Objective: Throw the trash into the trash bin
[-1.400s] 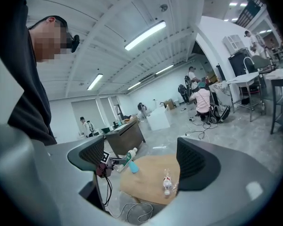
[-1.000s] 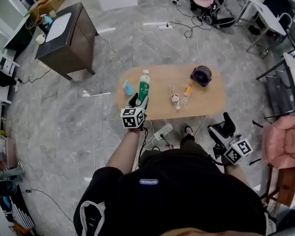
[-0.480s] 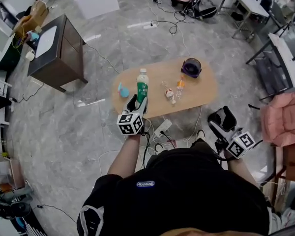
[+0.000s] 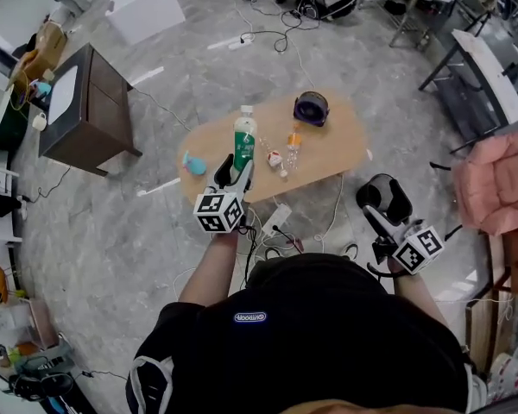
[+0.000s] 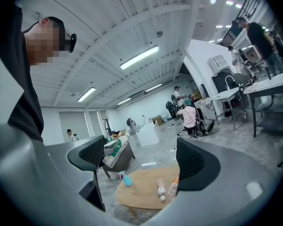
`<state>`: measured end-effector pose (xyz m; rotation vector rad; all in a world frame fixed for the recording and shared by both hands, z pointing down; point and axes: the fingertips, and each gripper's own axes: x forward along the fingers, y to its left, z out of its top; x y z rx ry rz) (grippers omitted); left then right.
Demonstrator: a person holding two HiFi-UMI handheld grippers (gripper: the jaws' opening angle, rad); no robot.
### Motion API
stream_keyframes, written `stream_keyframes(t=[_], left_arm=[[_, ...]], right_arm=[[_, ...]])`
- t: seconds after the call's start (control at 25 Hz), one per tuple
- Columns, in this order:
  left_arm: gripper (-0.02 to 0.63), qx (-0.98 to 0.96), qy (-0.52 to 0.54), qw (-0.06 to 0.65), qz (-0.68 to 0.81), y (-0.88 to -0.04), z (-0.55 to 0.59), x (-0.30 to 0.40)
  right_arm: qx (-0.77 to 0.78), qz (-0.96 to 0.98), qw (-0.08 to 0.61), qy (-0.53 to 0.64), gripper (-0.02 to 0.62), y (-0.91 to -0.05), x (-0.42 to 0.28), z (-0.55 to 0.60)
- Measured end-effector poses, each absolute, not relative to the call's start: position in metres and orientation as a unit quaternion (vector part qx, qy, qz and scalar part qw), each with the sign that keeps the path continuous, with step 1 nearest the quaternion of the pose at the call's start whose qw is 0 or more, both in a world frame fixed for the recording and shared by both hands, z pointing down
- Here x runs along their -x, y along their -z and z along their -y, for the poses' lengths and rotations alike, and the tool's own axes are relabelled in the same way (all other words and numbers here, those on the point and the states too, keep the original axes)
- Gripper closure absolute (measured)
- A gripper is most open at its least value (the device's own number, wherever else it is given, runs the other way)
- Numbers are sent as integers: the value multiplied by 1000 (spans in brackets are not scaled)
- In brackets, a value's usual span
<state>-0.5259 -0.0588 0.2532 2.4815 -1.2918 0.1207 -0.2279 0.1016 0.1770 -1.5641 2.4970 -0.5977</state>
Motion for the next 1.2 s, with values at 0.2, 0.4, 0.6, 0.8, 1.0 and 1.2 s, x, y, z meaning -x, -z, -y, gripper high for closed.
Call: stream_keyframes(t=[0.2, 0.4, 0.6, 0.8, 1.0, 1.2], left_arm=[[377, -888, -56, 163, 426, -246, 55, 448], [377, -904, -64, 151, 395, -234, 48, 370], [377, -915, -70, 150, 369, -229, 33, 304], [377, -925, -75, 147, 342, -231, 14, 225], [377, -935, -83, 147, 313, -229, -6, 152], [377, -944, -93, 142, 283, -226, -24, 89]], right_arm=[[552, -803, 102, 200, 92, -184, 155, -116], [580, -778, 118, 209, 95, -191, 86, -135], [602, -759, 130, 210, 95, -194, 27, -159], [619, -744, 143, 210, 95, -200, -39, -188], [645, -716, 163, 209, 98, -203, -102, -224], [663, -699, 176, 201, 100, -202, -150, -246]])
